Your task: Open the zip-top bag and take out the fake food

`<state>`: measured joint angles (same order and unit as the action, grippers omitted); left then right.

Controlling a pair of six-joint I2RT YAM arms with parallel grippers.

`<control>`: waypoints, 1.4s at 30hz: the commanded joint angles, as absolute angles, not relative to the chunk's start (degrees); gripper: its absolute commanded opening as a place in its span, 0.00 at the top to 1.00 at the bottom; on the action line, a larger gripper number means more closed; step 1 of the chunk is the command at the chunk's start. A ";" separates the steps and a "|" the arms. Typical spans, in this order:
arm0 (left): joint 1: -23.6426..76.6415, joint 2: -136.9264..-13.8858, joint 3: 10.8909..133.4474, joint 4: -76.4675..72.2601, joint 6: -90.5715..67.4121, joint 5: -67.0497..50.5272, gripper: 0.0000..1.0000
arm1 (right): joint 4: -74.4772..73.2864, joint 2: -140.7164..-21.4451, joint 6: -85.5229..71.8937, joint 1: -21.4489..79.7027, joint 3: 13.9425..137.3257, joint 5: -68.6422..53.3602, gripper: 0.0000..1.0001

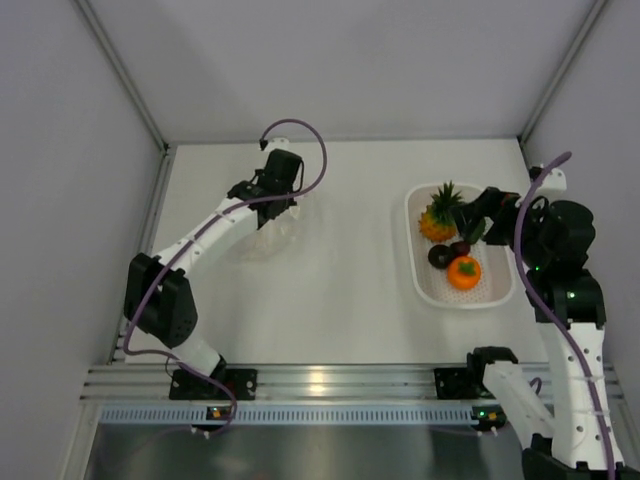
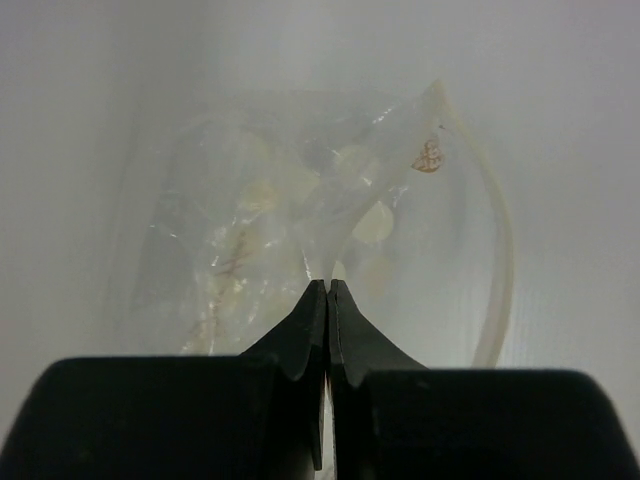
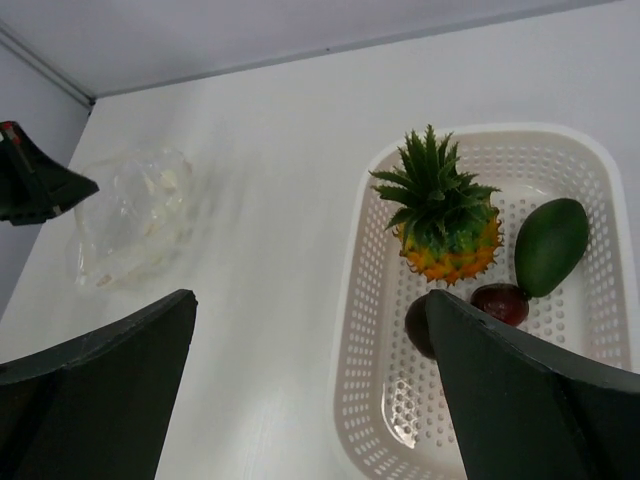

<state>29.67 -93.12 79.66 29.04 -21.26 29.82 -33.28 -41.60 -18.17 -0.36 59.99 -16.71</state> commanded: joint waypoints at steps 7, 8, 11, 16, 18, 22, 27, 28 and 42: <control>30.23 -92.29 78.66 18.81 -29.00 9.41 0.74 | -43.24 -44.11 -10.46 11.85 65.12 -5.64 0.01; 30.23 -92.02 78.31 18.81 -29.00 9.84 0.68 | -43.85 -44.56 -10.11 13.08 66.08 -4.23 0.01; 30.15 -90.27 77.70 18.90 -28.65 12.29 0.49 | -44.21 -45.44 -9.76 16.08 67.14 -2.02 0.01; 29.80 -84.65 77.17 18.90 -26.99 13.36 0.17 | -42.81 -45.35 -10.10 16.52 67.41 -0.35 0.01; 29.44 -81.23 76.03 19.07 -26.28 13.27 0.02 | -42.45 -44.91 -10.46 16.52 67.50 3.05 0.01; 28.92 -73.41 70.43 19.42 -25.58 15.99 0.02 | -42.98 -44.12 -10.11 16.61 68.03 8.43 0.01; 28.56 -62.43 65.48 24.51 -23.47 23.01 0.02 | -43.59 -42.37 -9.41 16.87 67.50 12.82 0.01; 28.56 -60.92 64.09 25.48 -22.77 25.72 0.02 | -43.59 -42.02 -9.40 16.96 67.06 13.09 0.01; 28.56 -30.09 55.39 37.44 -13.71 30.32 0.02 | -47.28 -31.38 -7.21 17.40 61.26 17.14 0.01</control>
